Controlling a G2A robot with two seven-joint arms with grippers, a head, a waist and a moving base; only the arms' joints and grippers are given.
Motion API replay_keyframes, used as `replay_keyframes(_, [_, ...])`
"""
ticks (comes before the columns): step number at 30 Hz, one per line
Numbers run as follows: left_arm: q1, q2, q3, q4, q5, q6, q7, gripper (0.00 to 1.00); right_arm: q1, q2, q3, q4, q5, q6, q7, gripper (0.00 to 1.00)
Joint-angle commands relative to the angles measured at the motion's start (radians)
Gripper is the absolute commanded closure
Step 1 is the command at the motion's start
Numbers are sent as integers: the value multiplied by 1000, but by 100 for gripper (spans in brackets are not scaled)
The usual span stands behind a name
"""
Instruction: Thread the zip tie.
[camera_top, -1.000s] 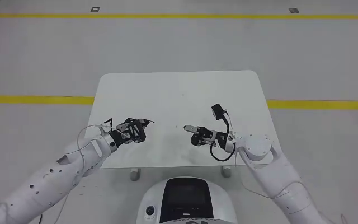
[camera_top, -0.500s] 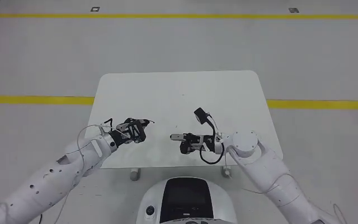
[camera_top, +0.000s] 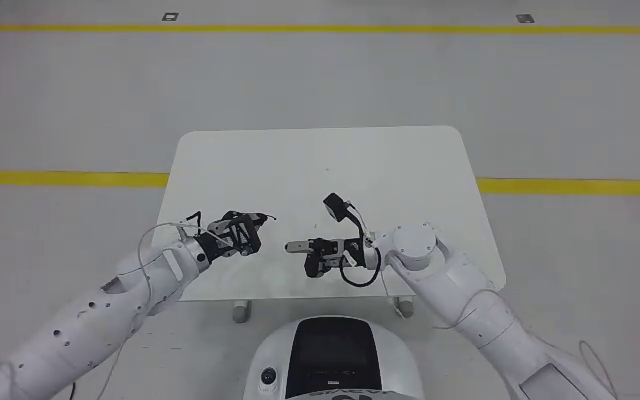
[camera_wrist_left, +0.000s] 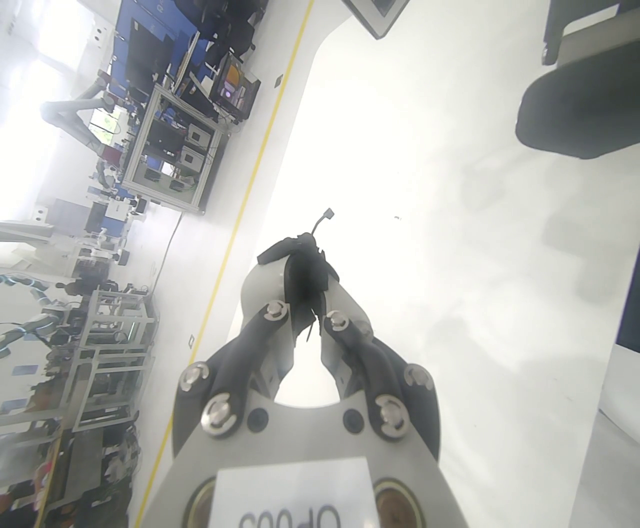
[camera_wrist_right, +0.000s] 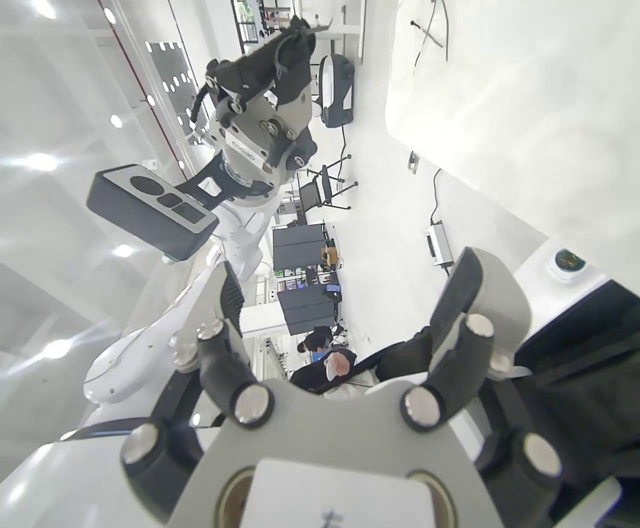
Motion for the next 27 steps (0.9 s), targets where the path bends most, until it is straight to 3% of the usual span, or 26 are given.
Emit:
replay_keyframes(1, [-4,-3,2,5,0,12,12,100,-16,-2,11,4,39,-7,-36,0])
replay_keyframes(6, [-1,-2,37,26,0,93,79,100,-37,-13,40,48,213,-39,-67,0])
replay_keyframes(10, [-4,1,78,61,0,150,154,100,-13,-29,21,101,288,-26,-74,0])
replay_keyframes(13, [-27,5,118,81,0,182,180,100,16,-42,0,141,317,-22,-80,0])
replay_keyframes(22, [-39,5,128,85,0,195,164,100,14,-42,1,141,318,-22,-86,0])
replay_keyframes(27, [-66,4,176,97,0,229,192,100,-8,-49,5,134,348,-25,-156,0])
